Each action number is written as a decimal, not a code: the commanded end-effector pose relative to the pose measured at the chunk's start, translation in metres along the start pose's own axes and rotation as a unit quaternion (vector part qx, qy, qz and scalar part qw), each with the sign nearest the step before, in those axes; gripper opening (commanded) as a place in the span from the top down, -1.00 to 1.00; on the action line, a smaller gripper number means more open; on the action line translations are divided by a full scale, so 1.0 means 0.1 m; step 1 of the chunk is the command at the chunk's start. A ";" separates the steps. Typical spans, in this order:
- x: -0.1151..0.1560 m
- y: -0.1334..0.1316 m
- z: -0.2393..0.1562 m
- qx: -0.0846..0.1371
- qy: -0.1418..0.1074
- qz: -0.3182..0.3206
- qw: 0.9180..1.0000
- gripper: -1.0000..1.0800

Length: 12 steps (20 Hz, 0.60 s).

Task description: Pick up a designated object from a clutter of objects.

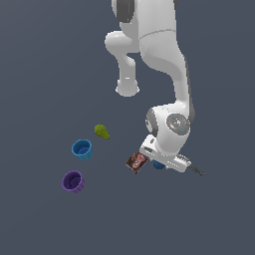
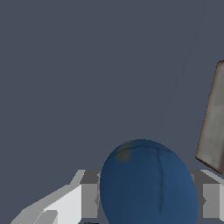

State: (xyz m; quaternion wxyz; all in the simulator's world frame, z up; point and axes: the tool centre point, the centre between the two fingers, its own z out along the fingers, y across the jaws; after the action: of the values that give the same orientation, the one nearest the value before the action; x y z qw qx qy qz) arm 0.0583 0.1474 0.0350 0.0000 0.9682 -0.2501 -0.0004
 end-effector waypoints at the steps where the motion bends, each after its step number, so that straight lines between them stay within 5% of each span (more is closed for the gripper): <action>1: 0.00 0.03 -0.05 0.000 0.001 0.000 1.000 1.00; 12: -0.10 0.41 -0.55 0.000 0.001 0.000 1.000 1.00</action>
State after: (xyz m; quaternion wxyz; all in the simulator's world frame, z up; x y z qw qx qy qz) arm 0.0346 0.1216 0.0802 0.0002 0.9682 -0.2502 -0.0004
